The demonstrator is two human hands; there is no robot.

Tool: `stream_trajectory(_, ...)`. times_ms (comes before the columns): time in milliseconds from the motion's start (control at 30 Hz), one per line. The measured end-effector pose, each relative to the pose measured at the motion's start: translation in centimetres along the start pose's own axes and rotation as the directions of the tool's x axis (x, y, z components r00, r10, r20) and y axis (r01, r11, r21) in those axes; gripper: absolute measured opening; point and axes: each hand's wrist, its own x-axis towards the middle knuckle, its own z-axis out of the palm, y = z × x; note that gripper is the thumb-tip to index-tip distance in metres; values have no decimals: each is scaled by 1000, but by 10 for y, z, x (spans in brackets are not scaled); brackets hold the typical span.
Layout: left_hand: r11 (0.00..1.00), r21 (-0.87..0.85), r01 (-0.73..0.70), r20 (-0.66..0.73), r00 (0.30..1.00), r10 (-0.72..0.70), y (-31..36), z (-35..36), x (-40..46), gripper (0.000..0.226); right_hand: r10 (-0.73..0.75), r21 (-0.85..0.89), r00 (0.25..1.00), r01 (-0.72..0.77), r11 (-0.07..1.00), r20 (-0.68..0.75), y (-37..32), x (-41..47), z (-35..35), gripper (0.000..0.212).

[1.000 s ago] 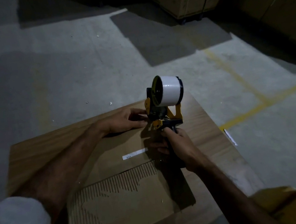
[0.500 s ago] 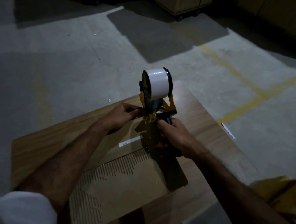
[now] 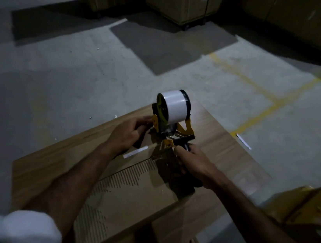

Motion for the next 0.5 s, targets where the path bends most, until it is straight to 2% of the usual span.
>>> stream_trajectory(100, 999, 1, 45, -71, 996, -45, 7, 1, 6, 22, 16, 20, 1000, -16, 1000, -2, 1, 2, 1, 27)
stream_trajectory(233, 999, 13, 53, -161, 986, -50, 7, 6, 10, 18, 24, 29, 1000, -24, 999, -5, 4, 5, 1, 28)
stream_trajectory(367, 990, 6, 142, -194, 971, -138, 2, 10, 12, 32, 27, 46, 1000, -26, 999, -15, 5, 6, 1, 28)
stream_trajectory(500, 973, 84, 215, -208, 959, -194, 2, 15, 19, 30, 13, 34, 1000, -13, 999, -4, 3, 8, 1, 26)
